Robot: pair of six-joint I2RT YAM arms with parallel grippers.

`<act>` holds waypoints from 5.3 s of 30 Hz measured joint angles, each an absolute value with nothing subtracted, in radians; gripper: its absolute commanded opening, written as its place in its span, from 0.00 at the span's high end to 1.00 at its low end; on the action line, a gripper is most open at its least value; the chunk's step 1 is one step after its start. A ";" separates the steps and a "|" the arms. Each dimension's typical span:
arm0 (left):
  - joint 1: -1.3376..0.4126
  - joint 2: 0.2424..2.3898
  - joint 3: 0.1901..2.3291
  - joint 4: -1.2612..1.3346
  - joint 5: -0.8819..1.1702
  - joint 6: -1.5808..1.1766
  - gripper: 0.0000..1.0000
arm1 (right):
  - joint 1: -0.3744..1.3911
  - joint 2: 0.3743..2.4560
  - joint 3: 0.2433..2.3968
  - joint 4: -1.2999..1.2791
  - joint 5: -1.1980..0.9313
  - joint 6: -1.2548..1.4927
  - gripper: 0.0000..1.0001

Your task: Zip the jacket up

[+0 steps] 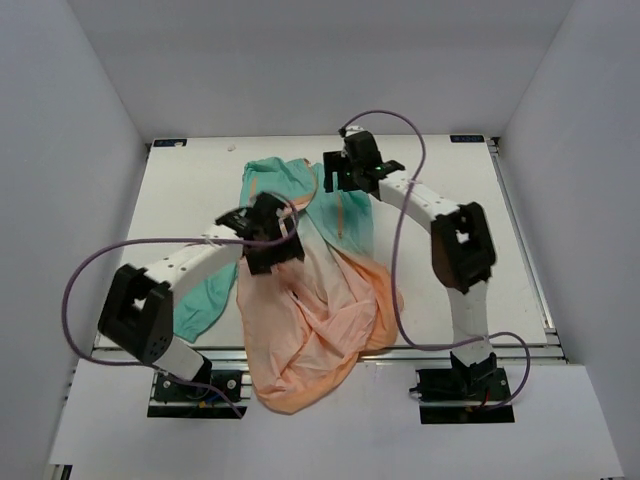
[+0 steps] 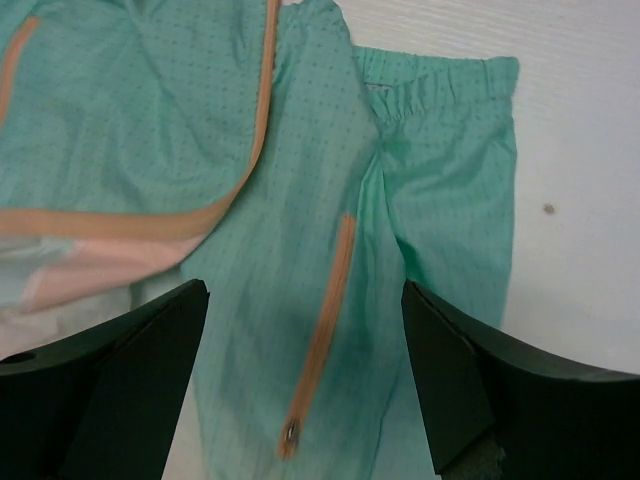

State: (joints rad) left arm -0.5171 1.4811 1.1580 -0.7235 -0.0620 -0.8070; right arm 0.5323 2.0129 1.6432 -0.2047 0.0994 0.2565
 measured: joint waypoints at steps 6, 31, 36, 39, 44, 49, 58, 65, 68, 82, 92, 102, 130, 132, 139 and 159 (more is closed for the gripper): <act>-0.606 1.617 0.941 -0.697 0.057 -0.840 0.02 | 0.516 2.377 2.024 -0.314 0.013 0.250 0.23; -0.220 2.597 2.382 -0.636 0.126 -0.517 0.02 | 0.823 1.339 0.647 -0.336 0.024 0.661 0.56; -0.304 2.563 2.364 -0.572 0.173 -0.479 0.02 | 0.837 1.192 0.722 -0.446 0.101 0.673 0.47; -0.331 2.494 2.328 -0.580 0.172 -0.458 0.02 | 0.830 1.163 0.823 -0.445 0.135 0.642 0.41; -0.315 2.283 2.240 -0.635 0.131 -0.426 0.02 | 0.759 1.225 0.960 -0.430 0.155 0.562 0.34; -0.295 1.954 1.982 -0.663 0.032 -0.418 0.02 | 0.601 1.383 1.066 -0.410 0.151 0.478 0.30; -0.305 1.563 1.382 -0.682 0.002 -0.500 0.02 | 0.464 1.884 1.551 -0.377 0.127 0.316 0.30; -0.320 1.487 1.011 -0.751 0.010 -0.629 0.02 | 0.432 2.281 1.881 -0.396 0.096 0.260 0.31; -0.320 1.476 0.968 -0.745 0.010 -0.659 0.02 | 0.427 2.348 1.913 -0.411 0.091 0.257 0.33; -0.320 2.180 1.700 -0.690 -0.066 -0.533 0.02 | 0.526 1.572 0.826 -0.224 0.009 0.490 0.35; -0.321 2.487 2.233 -0.720 0.049 -0.308 0.02 | 0.748 1.277 0.767 -0.427 0.001 0.577 0.26; -0.323 1.832 1.760 -0.691 0.035 -0.281 0.02 | 0.482 1.387 1.129 -0.332 -0.028 0.466 0.27; -0.330 1.334 0.869 -0.564 0.154 -0.548 0.02 | 0.289 2.196 1.761 -0.450 0.062 0.382 1.00; -0.330 1.334 0.868 -0.558 0.154 -0.548 0.02 | 0.297 2.146 1.762 -0.496 0.103 0.385 1.00; -0.330 1.322 0.857 -0.574 0.151 -0.551 0.02 | 0.471 2.105 2.064 -0.710 0.322 0.414 0.99; -0.330 1.133 0.780 -0.698 0.102 -0.603 0.02 | 0.707 1.832 1.607 -0.396 -0.006 0.346 0.11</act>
